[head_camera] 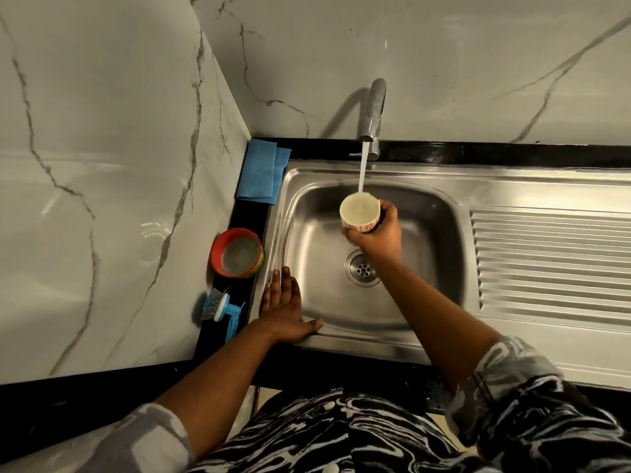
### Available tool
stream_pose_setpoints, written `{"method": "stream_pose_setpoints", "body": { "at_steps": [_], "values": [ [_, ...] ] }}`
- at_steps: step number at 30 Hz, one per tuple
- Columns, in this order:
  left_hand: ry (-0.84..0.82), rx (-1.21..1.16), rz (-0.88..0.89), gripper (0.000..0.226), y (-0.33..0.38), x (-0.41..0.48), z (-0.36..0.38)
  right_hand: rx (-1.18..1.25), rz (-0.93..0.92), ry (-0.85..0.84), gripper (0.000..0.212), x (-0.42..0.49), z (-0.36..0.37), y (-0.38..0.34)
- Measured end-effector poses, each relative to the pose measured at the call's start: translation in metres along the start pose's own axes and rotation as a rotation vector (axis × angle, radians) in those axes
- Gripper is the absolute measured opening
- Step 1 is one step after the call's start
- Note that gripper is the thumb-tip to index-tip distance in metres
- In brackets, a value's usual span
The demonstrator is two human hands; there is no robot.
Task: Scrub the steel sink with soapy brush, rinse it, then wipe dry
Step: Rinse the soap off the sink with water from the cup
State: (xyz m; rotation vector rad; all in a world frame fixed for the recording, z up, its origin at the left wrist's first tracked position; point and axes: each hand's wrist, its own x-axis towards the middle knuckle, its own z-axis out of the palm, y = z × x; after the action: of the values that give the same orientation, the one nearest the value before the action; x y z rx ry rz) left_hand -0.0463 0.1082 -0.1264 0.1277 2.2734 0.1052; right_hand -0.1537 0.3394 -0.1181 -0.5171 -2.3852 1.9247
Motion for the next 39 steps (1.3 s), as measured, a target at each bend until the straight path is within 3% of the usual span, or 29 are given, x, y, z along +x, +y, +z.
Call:
{"method": "stream_pose_setpoints", "body": {
  "at_steps": [7, 12, 16, 19, 25, 34, 39],
  "values": [
    [-0.01, 0.015, -0.013, 0.126, 0.001, 0.001, 0.001, -0.044, 0.182, -0.05, 0.085, -0.031, -0.002, 0.045],
    [-0.05, 0.03, -0.019, 0.123, 0.003, 0.001, -0.002, 0.04, 0.296, -0.007, 0.084, 0.003, -0.009, 0.056],
    [-0.043, 0.036, -0.03, 0.123, 0.005, 0.001, -0.001, 0.35, 0.47, 0.221, 0.073, 0.04, -0.034, 0.053],
    [-0.04, 0.04, -0.039, 0.122, 0.004, 0.002, 0.0, 0.556, 0.583, 0.41, 0.078, 0.042, -0.055, 0.055],
    [-0.046, 0.056, -0.05, 0.121, 0.006, 0.001, -0.001, 0.521, 0.65, 0.605, 0.098, -0.014, -0.059, 0.08],
    [0.021, 0.016, -0.034, 0.125, 0.003, 0.001, 0.007, 0.119, 0.328, 0.188, 0.083, -0.066, -0.12, 0.056],
    [0.093, -0.004, -0.011, 0.127, 0.002, 0.0, 0.011, -0.281, 0.149, 0.126, 0.08, -0.044, -0.193, 0.007]
  ]
}}
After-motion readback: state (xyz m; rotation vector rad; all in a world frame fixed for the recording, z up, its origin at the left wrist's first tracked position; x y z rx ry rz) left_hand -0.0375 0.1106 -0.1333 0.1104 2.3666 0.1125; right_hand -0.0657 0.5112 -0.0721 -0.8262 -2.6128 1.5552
